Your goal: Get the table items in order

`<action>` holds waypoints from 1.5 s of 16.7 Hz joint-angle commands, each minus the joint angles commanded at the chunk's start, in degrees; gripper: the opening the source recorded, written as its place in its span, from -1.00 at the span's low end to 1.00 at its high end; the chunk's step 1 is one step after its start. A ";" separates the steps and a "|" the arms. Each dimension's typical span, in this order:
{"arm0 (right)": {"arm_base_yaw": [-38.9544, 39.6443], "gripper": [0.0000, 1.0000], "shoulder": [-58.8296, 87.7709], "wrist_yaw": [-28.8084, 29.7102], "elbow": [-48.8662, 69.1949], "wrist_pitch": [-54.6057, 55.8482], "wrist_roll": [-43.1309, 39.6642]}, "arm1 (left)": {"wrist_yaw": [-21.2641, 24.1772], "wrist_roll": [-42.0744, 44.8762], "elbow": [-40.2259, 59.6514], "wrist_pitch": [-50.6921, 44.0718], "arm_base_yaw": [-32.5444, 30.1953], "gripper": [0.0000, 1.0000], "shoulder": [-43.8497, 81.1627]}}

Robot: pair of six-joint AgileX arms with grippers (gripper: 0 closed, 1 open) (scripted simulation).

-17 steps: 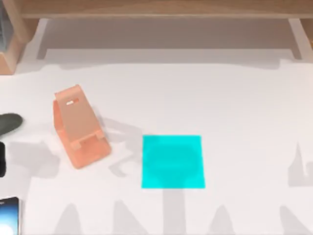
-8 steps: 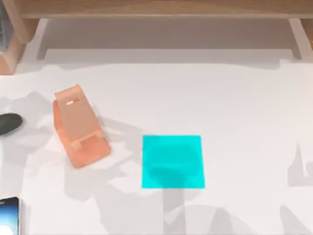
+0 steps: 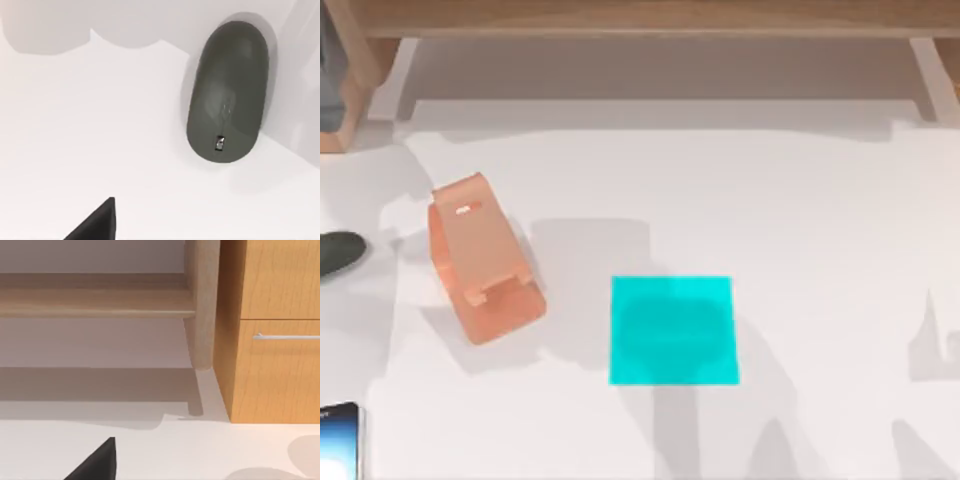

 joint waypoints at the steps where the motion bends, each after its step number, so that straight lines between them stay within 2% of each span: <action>1: 0.00 1.00 0.00 0.00 0.00 0.00 0.00 | 0.12 1.78 2.88 -1.96 0.04 1.00 3.58; 5: 0.00 1.00 0.00 0.00 0.00 0.00 0.00 | 0.53 6.39 10.44 -7.15 0.05 1.00 12.93; 12: 0.00 1.00 0.00 0.00 0.00 0.00 0.00 | 0.57 6.87 11.16 -7.58 -0.18 1.00 14.06; 25: 0.00 1.00 0.00 0.00 0.00 0.00 0.00 | 0.65 7.19 -0.76 10.13 0.16 1.00 19.93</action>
